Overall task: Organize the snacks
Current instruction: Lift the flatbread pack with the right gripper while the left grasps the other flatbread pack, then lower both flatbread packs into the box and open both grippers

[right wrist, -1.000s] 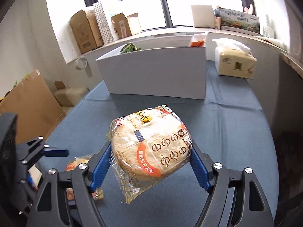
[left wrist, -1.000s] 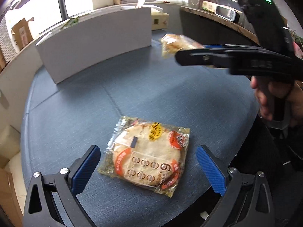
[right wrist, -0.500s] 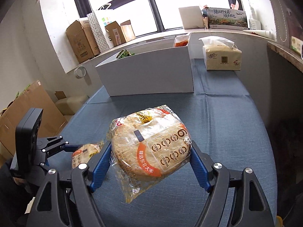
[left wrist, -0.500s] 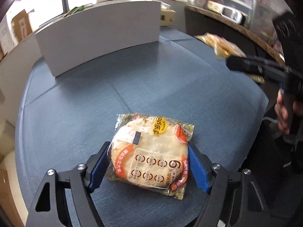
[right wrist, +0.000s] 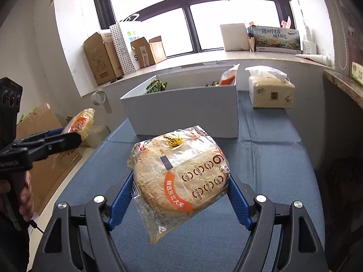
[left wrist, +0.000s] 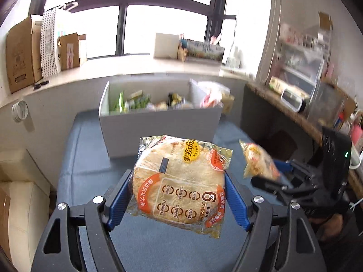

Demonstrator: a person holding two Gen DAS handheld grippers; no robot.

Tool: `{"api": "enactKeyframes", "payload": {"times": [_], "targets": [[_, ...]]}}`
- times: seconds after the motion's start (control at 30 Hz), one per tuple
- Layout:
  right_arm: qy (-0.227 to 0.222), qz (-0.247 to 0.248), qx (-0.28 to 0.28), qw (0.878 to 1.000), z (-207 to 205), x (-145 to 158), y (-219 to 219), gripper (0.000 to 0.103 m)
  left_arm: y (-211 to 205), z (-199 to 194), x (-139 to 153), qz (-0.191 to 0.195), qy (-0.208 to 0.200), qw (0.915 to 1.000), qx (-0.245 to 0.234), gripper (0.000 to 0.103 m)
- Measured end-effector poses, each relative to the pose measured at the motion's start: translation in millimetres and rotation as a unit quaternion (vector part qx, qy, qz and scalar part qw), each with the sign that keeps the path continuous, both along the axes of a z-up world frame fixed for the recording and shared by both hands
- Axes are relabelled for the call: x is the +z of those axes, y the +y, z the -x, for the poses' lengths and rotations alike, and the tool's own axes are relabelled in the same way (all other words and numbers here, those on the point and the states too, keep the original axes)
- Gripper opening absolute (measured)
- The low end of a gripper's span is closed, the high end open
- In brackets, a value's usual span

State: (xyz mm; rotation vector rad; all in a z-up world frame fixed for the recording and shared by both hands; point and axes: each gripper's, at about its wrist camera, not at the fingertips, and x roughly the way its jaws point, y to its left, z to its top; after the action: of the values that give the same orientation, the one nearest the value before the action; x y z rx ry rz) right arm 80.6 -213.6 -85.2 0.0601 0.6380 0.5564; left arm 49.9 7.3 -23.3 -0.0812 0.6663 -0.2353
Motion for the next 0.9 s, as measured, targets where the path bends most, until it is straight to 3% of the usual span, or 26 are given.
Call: {"api": "enactKeyframes", "payload": {"times": [0.27,0.4,0.5,0.63,0.7,0.73,0.8,0.9], "targets": [[-0.064,0.006,-0.013,0.998,-50,64,18,0.082,17,-73,53,0.0,-0.036,0.9987,0.038,0.081],[-0.062,0.012,-0.027,0.998,-102,83,30,0.081,24,-130,66,-0.016,-0.039,0.9977,0.053,0.081],[-0.047,0.035,-0.041,0.997,-149,88,41,0.081,33,-177,70,-0.003,-0.022,0.9981,0.057,0.081],[-0.015,0.024,-0.053,0.998,-204,89,45,0.081,38,-237,60,0.03,0.013,0.997,0.07,0.081],[-0.006,0.022,-0.058,0.998,-222,85,48,0.082,37,-259,50,0.028,0.035,0.9958,0.08,0.084],[0.005,0.017,-0.05,0.999,-231,82,50,0.085,36,-268,45,0.021,0.046,0.995,0.086,0.09],[0.032,0.028,-0.057,0.997,-245,74,53,0.103,41,-279,32,0.031,0.075,0.9919,0.097,0.103],[0.038,0.017,-0.068,0.997,-247,65,43,0.103,51,-278,21,0.06,0.086,0.9892,0.103,0.103]]}}
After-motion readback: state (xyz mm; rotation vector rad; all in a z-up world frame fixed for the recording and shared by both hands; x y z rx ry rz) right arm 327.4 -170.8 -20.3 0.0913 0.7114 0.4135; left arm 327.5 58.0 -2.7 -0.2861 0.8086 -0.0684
